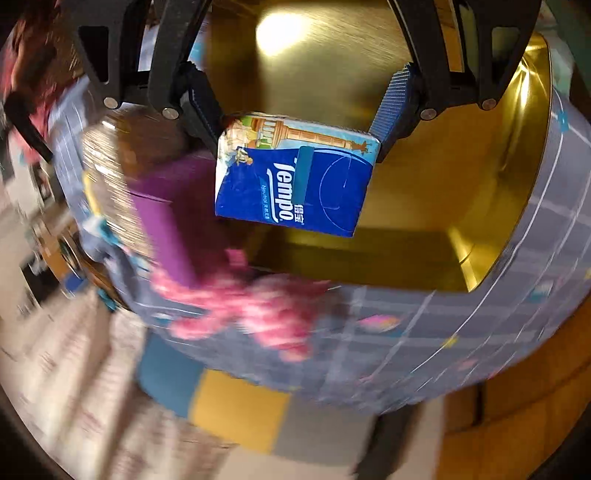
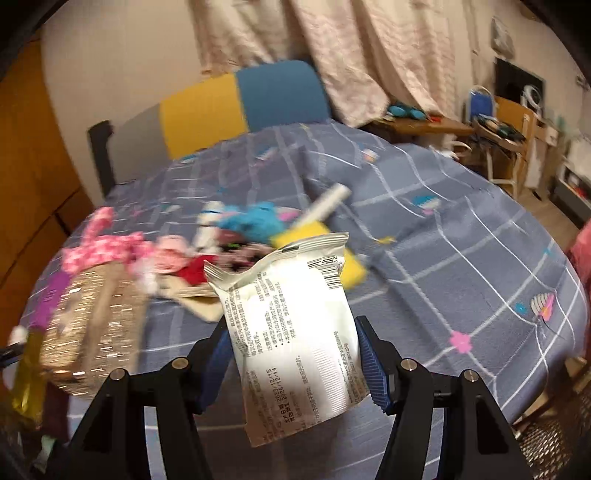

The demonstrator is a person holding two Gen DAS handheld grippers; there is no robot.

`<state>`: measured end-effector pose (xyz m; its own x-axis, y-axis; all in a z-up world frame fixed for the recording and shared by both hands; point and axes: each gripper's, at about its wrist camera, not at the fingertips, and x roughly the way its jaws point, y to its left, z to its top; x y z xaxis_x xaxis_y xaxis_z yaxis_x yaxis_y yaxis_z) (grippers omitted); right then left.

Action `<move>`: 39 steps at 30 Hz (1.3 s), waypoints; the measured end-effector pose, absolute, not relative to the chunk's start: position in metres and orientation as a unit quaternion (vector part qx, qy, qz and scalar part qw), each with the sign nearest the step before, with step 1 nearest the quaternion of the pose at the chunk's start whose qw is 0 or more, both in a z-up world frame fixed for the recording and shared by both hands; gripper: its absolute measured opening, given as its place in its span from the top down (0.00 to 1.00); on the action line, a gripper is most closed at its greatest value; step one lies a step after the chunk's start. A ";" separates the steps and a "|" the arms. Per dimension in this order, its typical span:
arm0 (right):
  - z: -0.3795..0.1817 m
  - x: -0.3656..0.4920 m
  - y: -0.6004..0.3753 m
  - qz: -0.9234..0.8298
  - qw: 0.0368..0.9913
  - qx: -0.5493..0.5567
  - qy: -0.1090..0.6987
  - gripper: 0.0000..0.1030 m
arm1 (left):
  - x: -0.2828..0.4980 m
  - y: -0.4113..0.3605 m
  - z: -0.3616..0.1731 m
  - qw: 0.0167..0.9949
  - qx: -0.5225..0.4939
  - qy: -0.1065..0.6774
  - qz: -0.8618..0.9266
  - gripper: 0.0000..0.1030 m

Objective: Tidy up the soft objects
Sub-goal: 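Drop the Tempo pack into the tray with left tool while right tool drops packet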

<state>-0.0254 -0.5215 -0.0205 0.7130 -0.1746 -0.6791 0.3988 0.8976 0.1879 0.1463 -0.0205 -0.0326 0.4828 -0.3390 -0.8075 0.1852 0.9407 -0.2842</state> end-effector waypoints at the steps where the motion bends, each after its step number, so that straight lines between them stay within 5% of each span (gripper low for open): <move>1: -0.012 -0.025 -0.508 -0.148 0.915 0.155 0.341 0.38 | 0.153 -0.012 -0.039 0.855 -0.083 0.493 -0.137 0.26; 17: 0.056 0.017 -0.310 0.040 0.942 0.101 0.316 0.38 | 0.248 0.061 -0.087 0.843 -0.141 0.514 -0.071 0.23; 39: -0.053 0.179 -0.102 0.158 0.870 0.001 0.467 0.37 | 0.129 0.118 -0.050 0.872 -0.180 0.445 -0.099 0.22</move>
<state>0.1787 -0.1020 -0.0530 0.5137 0.2754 -0.8126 -0.2737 0.9502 0.1490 0.1290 0.1179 -0.0497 0.5847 -0.3332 -0.7397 0.0129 0.9155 -0.4022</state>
